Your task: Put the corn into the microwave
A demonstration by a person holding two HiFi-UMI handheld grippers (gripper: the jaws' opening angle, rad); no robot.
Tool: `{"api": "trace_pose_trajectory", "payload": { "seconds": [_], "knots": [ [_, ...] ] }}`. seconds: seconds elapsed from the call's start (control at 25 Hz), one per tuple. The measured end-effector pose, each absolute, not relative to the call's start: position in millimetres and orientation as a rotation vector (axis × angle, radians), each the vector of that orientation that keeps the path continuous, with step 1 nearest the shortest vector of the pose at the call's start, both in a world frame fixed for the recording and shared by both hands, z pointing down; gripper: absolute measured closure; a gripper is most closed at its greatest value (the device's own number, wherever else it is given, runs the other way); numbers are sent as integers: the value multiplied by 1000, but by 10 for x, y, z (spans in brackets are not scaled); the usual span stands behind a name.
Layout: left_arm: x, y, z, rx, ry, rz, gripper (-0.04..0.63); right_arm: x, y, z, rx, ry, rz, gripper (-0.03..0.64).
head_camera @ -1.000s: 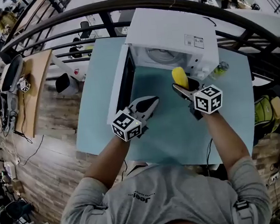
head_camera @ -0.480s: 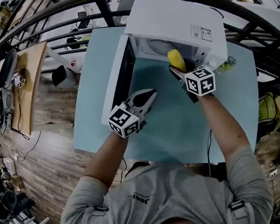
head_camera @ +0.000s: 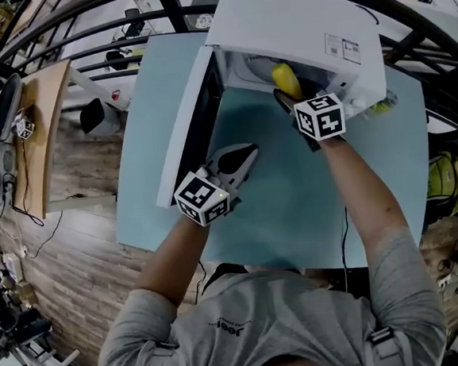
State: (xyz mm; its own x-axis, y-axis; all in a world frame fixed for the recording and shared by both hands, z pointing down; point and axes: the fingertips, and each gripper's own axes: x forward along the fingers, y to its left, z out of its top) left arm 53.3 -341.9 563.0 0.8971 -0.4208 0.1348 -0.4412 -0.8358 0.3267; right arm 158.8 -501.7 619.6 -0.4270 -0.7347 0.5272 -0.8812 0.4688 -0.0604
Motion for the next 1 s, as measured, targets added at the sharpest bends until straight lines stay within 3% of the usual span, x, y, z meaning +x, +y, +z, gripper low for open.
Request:
{"api": "trace_pose_trajectory", "payload": {
  "seconds": [1.0],
  "knots": [
    [591, -3508, 5783, 2691, -598, 19, 577, 1542, -5824, 6505, 1326, -2083, 192, 348]
  ]
}}
